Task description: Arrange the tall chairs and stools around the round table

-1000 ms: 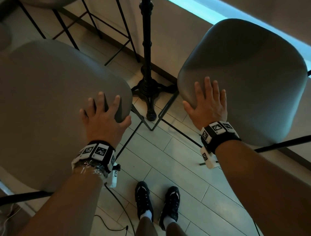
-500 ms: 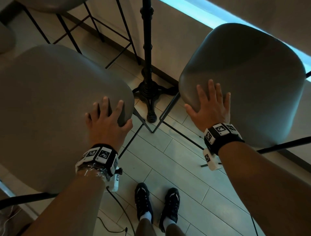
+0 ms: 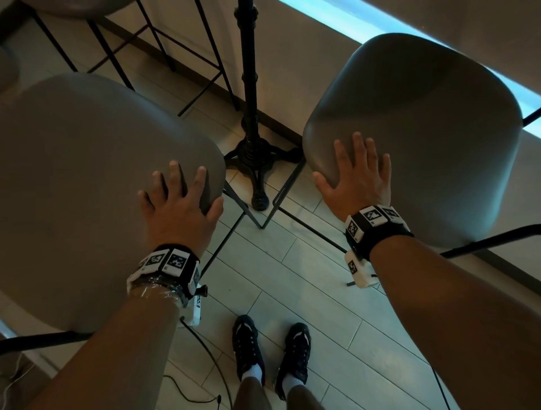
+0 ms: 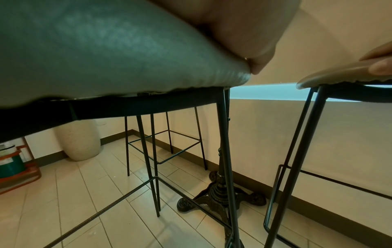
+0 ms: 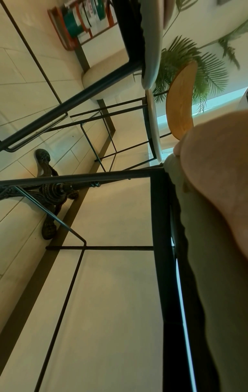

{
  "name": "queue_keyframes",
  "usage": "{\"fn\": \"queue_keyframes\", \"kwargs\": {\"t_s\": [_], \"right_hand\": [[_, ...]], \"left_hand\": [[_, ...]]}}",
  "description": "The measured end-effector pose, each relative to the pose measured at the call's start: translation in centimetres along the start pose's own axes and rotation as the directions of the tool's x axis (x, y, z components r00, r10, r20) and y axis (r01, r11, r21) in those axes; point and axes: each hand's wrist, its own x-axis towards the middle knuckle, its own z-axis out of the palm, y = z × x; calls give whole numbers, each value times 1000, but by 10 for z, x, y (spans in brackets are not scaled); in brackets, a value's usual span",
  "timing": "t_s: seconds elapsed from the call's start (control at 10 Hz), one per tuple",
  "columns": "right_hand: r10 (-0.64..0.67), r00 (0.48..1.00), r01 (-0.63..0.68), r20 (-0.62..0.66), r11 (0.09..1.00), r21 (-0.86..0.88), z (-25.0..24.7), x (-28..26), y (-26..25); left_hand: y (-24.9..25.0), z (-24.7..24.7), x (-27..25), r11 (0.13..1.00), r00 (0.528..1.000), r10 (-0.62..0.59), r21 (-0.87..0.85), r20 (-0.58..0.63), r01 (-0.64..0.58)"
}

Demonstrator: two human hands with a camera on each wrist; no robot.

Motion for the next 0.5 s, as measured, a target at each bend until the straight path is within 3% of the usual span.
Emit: {"fn": "queue_keyframes", "kwargs": {"t_s": [0.3,0.4,0.5], "right_hand": [[-54,998,55,44,998,-13,-3,-6,-1],[-108,990,104,95,994,47,-7,-38,5],[-176,959,125,223,966,224,-16,-109,19]], "left_hand": [[13,-5,-3,996,994,-22,90,106,12],[26,-9,-25,998,990,12,66,143,-22],[45,-6,-87,976,859,208,-45,467,-212]]}}
